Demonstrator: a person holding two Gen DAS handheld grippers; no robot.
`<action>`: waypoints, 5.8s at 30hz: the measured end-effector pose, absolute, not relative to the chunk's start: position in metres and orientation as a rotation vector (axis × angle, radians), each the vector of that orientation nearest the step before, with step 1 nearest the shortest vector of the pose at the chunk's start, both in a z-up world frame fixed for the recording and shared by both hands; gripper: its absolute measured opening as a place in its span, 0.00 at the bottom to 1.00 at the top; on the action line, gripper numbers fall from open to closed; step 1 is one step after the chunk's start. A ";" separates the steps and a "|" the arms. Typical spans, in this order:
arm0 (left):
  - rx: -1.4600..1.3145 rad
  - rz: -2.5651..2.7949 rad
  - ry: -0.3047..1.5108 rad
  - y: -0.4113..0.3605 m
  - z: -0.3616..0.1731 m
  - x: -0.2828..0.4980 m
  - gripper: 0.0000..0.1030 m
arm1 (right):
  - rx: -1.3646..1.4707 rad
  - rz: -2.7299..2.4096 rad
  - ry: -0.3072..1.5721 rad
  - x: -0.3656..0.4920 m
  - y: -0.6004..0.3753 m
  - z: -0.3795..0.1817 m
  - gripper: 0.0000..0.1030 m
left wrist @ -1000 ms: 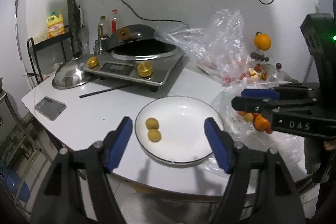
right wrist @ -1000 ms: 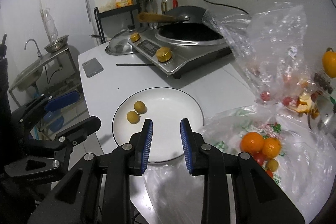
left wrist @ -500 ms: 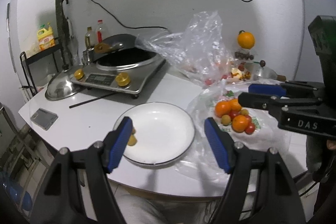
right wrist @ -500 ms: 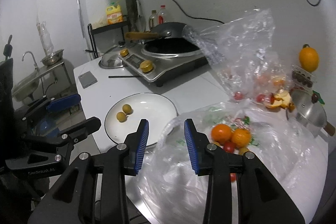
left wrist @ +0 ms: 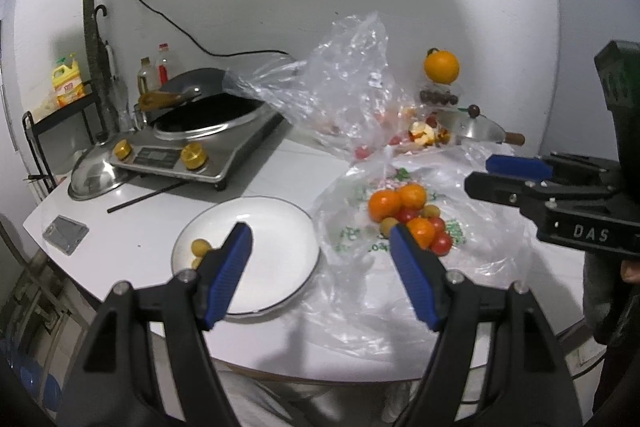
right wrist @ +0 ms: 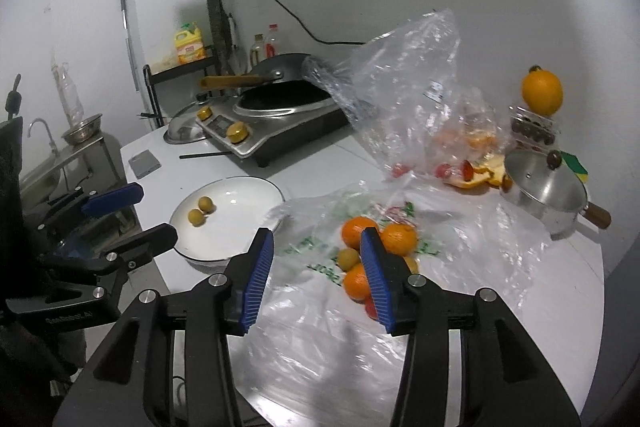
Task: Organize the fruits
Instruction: 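Move both grippers back to the fruit pile on the bag, then grasp a mandarin orange with the right gripper, then lift the mandarin orange with the right gripper while the left gripper grasps a red tomato, then carry the mandarin and the red tomato over the white plate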
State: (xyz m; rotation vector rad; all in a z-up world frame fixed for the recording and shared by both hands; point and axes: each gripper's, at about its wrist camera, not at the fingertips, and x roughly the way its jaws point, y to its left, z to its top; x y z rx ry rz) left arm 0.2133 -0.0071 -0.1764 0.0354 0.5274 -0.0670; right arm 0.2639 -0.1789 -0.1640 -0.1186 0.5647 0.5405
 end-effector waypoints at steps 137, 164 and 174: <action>0.165 -0.342 0.817 -0.143 -0.268 0.318 0.28 | -0.108 0.469 0.654 0.329 -0.270 -0.225 0.41; 0.094 -0.270 0.691 -0.064 -0.224 0.265 0.28 | -0.198 0.538 0.586 0.288 -0.194 -0.185 0.41; 0.057 -0.227 0.676 -0.027 -0.222 0.251 0.28 | -0.230 0.569 0.584 0.281 -0.161 -0.182 0.41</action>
